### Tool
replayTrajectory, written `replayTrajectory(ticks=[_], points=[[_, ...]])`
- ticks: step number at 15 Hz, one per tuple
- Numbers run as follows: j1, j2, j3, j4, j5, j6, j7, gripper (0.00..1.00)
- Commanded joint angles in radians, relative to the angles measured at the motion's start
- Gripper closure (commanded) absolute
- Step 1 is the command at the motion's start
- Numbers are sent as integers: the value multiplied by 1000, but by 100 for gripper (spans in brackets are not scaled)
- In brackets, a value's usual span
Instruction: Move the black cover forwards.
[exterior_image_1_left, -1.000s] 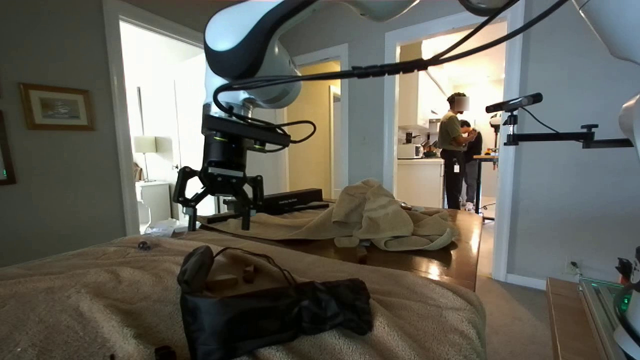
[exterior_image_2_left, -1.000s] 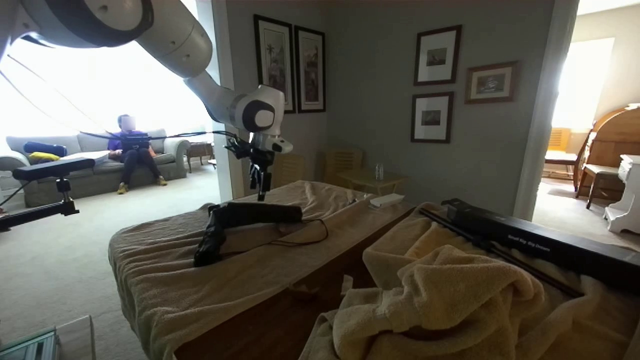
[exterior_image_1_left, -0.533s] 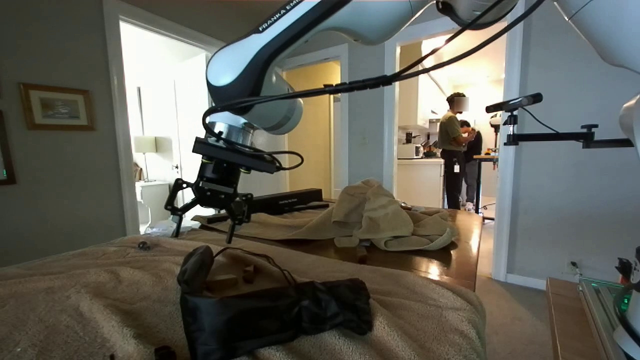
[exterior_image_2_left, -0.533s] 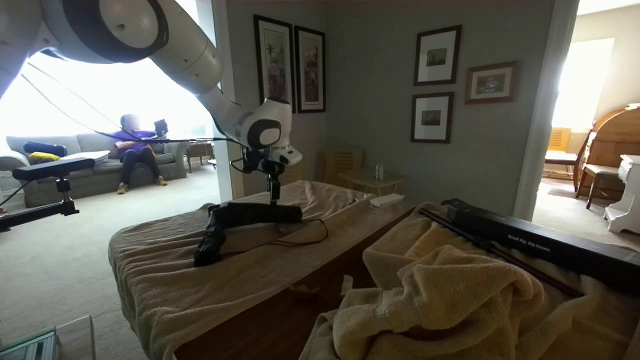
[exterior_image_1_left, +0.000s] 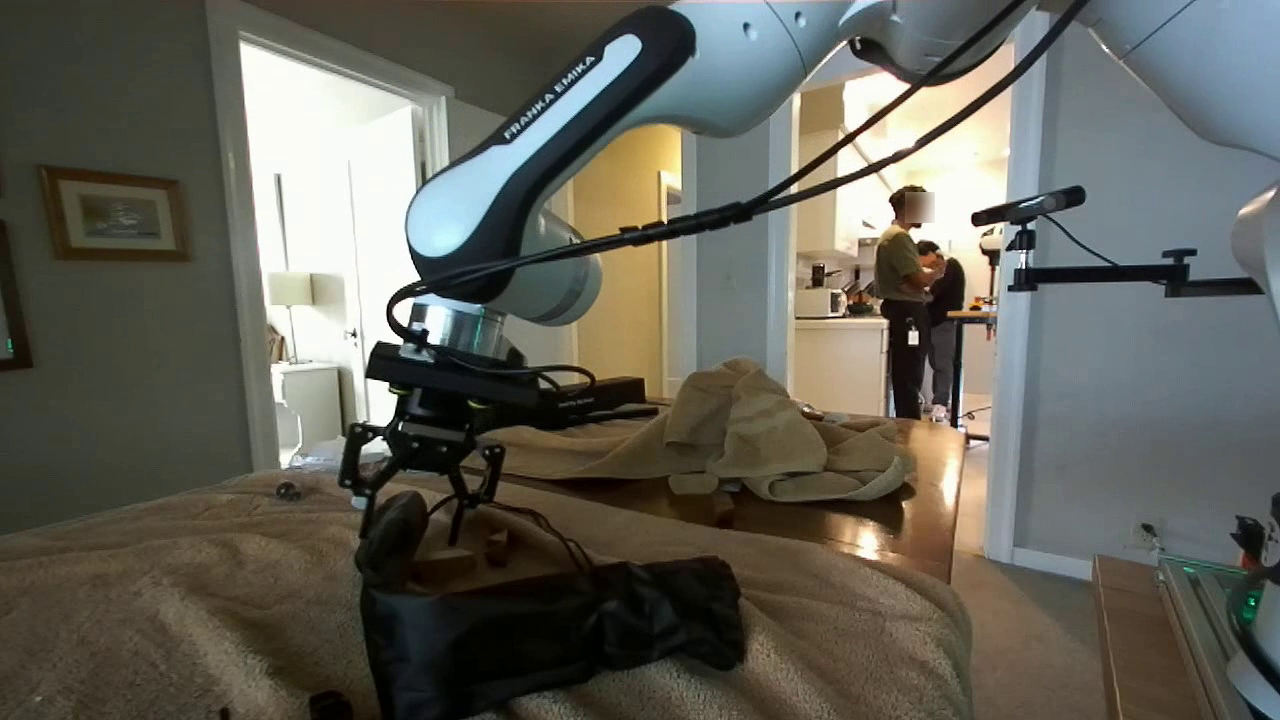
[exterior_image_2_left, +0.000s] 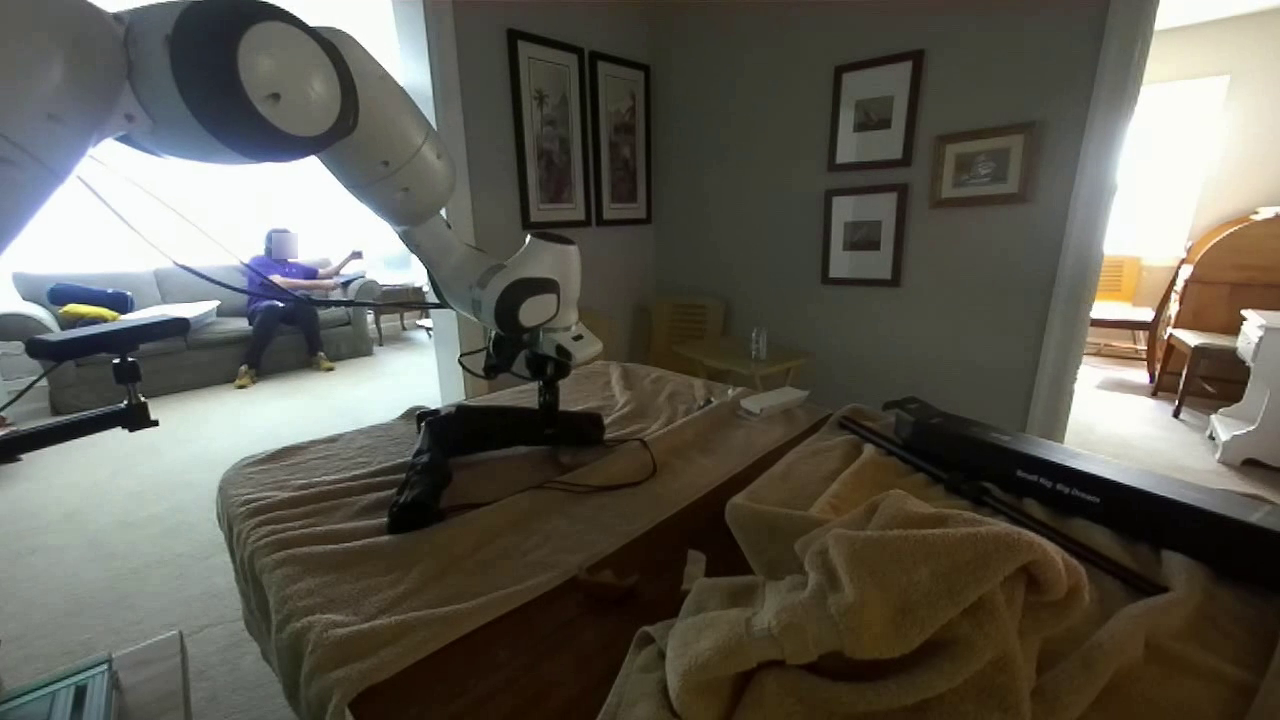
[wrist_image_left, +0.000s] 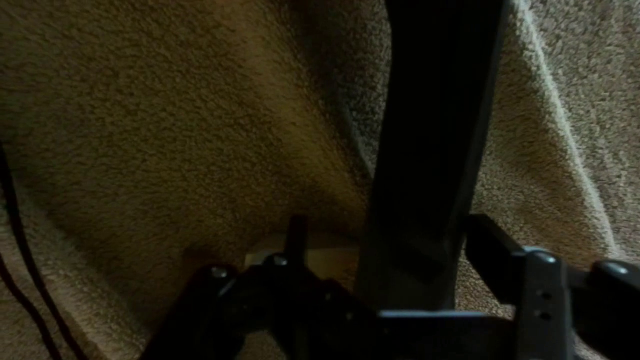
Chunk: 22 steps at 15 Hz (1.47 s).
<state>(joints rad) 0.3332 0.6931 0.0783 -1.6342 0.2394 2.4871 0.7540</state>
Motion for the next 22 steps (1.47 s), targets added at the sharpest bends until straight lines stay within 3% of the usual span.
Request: replayTrajectory(ticks=[1, 8, 11, 16, 22], points=[[42, -2, -27, 21, -43, 7, 58, 48], [125, -86, -43, -20, -142, 7, 92, 98], [183, -134, -84, -76, -235, 23, 180, 100], [361, -265, -213, -226, -372, -25, 537, 100], [551, -398, -283, -341, -508, -162, 915, 100]])
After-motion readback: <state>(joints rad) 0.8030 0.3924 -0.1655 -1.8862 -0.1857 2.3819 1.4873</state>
